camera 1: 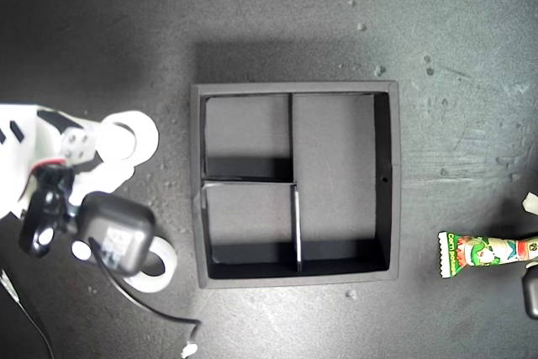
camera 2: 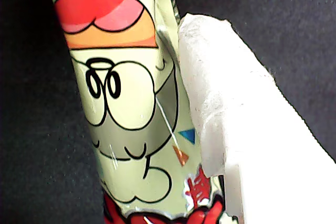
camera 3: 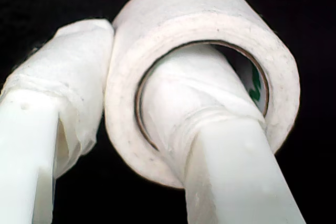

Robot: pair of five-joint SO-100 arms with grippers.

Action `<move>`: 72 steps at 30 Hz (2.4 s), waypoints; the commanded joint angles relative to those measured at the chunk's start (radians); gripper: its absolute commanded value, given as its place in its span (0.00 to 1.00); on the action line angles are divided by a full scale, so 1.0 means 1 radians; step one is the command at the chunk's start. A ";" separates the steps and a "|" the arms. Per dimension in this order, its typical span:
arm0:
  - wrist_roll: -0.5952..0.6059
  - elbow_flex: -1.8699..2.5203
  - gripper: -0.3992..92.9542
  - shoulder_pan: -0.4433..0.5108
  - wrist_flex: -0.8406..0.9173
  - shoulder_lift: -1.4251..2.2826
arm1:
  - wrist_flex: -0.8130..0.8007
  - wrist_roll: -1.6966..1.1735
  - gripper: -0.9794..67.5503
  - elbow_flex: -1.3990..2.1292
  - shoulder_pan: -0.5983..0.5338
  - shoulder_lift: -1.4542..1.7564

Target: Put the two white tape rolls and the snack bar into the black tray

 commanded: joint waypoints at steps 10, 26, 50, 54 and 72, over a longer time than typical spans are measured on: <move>0.021 -0.084 0.01 0.012 0.014 0.023 | -0.110 -0.025 0.42 -0.097 0.034 -0.232; 0.003 -0.044 0.01 0.032 0.012 0.060 | 0.135 -0.175 0.19 -0.347 0.087 -0.319; -0.011 0.091 0.01 0.049 -0.066 0.146 | -0.034 -0.282 0.01 -0.178 0.104 -0.308; 0.005 0.054 0.01 0.044 -0.064 0.115 | 0.253 -0.529 0.01 -0.407 0.179 -0.314; 0.032 -0.313 0.01 0.123 -0.005 -0.147 | 0.327 -1.873 0.01 -0.833 0.457 -0.394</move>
